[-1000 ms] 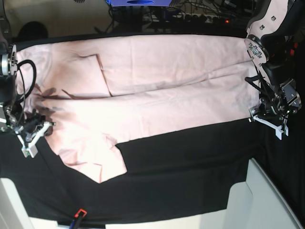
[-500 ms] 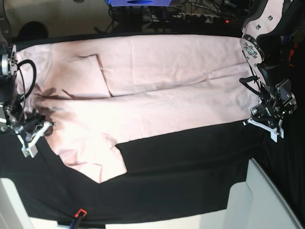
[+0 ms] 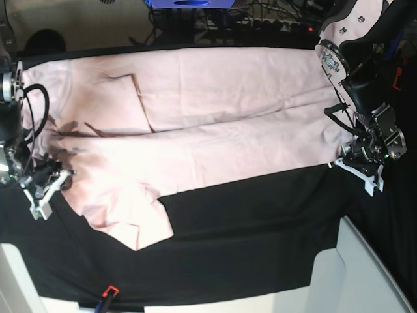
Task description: Fold the T-shirt properly
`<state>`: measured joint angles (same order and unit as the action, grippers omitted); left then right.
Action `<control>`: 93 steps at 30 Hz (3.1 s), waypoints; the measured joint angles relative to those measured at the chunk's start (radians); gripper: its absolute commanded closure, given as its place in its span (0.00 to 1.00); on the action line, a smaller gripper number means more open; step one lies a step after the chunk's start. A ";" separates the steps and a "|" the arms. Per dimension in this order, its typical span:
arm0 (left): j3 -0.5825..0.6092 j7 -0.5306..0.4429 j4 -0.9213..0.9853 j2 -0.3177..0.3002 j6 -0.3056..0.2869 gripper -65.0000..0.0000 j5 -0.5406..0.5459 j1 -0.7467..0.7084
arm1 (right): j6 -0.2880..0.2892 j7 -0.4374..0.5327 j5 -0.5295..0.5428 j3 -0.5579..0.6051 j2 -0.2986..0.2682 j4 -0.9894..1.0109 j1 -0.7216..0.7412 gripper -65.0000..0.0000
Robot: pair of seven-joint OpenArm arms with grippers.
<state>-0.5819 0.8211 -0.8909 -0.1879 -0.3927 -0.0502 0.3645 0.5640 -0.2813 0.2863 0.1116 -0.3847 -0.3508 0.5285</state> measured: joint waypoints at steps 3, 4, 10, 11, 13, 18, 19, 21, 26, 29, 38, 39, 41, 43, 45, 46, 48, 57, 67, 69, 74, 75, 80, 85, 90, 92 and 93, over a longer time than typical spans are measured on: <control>0.004 0.060 -0.100 0.009 0.000 1.00 -0.003 0.003 | 0.000 0.001 -0.001 0.000 0.002 0.000 0.009 1.00; 0.005 0.084 -0.125 0.011 0.000 1.00 -0.006 0.007 | 0.000 0.003 0.003 0.000 0.001 0.000 0.012 1.00; 0.005 0.126 -0.208 0.039 0.000 1.00 -0.025 0.003 | 0.001 0.001 0.003 0.000 0.000 -0.056 0.020 1.00; 0.005 0.126 -0.211 0.038 0.000 1.00 -0.025 0.003 | 0.001 0.001 0.003 0.000 0.000 -0.068 0.020 1.00; 0.005 0.125 -0.213 0.037 0.000 1.00 -0.025 0.004 | 0.001 0.003 0.003 0.000 0.000 -0.076 0.023 1.00; 0.005 0.130 -0.226 0.039 0.000 1.00 -0.029 0.013 | 0.001 -0.002 0.003 0.000 -0.001 -0.077 0.023 1.00; 0.005 0.130 -0.238 0.039 0.000 1.00 -0.028 0.013 | 0.001 -0.001 0.003 0.000 -0.001 -0.077 0.023 1.00; 0.004 0.131 -0.266 0.041 0.000 1.00 -0.028 0.013 | 0.001 0.000 0.003 0.000 0.000 -0.077 0.023 1.00; 0.008 0.099 -0.304 0.061 -0.009 1.00 0.008 0.027 | 0.003 -0.001 0.003 0.000 -0.009 -0.077 0.023 1.00; 0.008 0.098 -0.307 0.069 -0.009 1.00 0.009 0.031 | 0.003 0.000 0.003 -0.002 -0.023 -0.077 0.024 1.00; 0.006 0.107 -0.371 0.083 -0.008 1.00 0.093 0.026 | 0.011 0.001 0.004 -0.117 -0.019 -0.137 0.005 1.00; 0.006 0.121 -0.375 0.080 -0.008 1.00 0.111 0.028 | 0.010 0.001 0.003 -0.147 -0.019 -0.145 0.001 1.00; 0.006 0.173 -0.376 0.077 -0.008 1.00 0.114 0.035 | 0.003 -0.002 0.002 -0.155 -0.025 -0.145 0.000 1.00; 0.007 0.176 -0.381 0.079 -0.008 1.00 0.116 0.031 | 0.000 -0.005 -0.003 -0.149 -0.025 -0.145 -0.001 1.00; 0.008 0.179 -0.407 0.084 -0.008 1.00 0.120 0.027 | 0.002 -0.005 -0.002 -0.149 -0.023 -0.145 -0.003 1.00; 0.008 0.180 -0.422 0.082 -0.008 1.00 0.123 0.025 | 0.000 -0.004 -0.001 -0.149 -0.022 -0.145 -0.004 1.00; 0.008 0.180 -0.455 0.082 -0.008 1.00 0.122 0.023 | 0.003 -0.004 -0.001 -0.149 -0.022 -0.145 -0.004 1.00; 0.008 0.180 -0.529 0.079 -0.008 1.00 0.126 -0.008 | 0.003 -0.001 -0.001 -0.152 -0.022 -0.147 -0.005 1.00; 0.008 0.177 -0.523 0.080 -0.008 1.00 0.126 -0.021 | 0.003 0.059 0.000 -0.153 -0.016 -0.149 -0.005 1.00; 0.008 0.177 -0.520 0.080 -0.008 1.00 0.126 -0.021 | 0.003 0.058 0.000 -0.153 -0.016 -0.149 -0.005 1.00; 0.008 0.162 -0.421 0.078 -0.008 0.90 0.123 -0.007 | 0.003 0.059 0.000 -0.153 -0.014 -0.149 -0.006 1.00; 0.008 0.158 -0.407 0.080 -0.008 0.80 0.119 -0.007 | 0.004 0.063 0.002 -0.153 -0.014 -0.150 -0.012 1.00; 0.008 0.128 -0.368 0.077 -0.007 0.39 0.122 0.002 | 0.003 0.061 0.003 -0.153 -0.014 -0.150 -0.034 1.00; 0.008 0.105 -0.356 0.074 -0.005 0.39 0.112 0.002 | 0.003 0.061 0.003 -0.153 -0.016 -0.150 -0.041 1.00; 0.010 -0.020 -0.184 0.046 -0.002 0.39 0.114 0.003 | 0.003 0.059 0.003 -0.152 -0.016 -0.150 -0.045 1.00; 0.007 -0.056 -0.123 0.037 0.002 0.39 0.105 0.002 | 0.003 0.063 0.003 -0.153 -0.017 -0.150 -0.045 1.00; 0.007 -0.068 -0.097 0.029 -0.002 0.39 0.105 0.006 | 0.003 0.063 0.003 -0.153 -0.016 -0.150 -0.045 1.00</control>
<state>-0.5747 0.7528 -0.9874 -0.1585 -0.3943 0.0551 0.3710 0.5674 -0.2188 0.2893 -0.0410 -0.4011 -0.5011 0.4839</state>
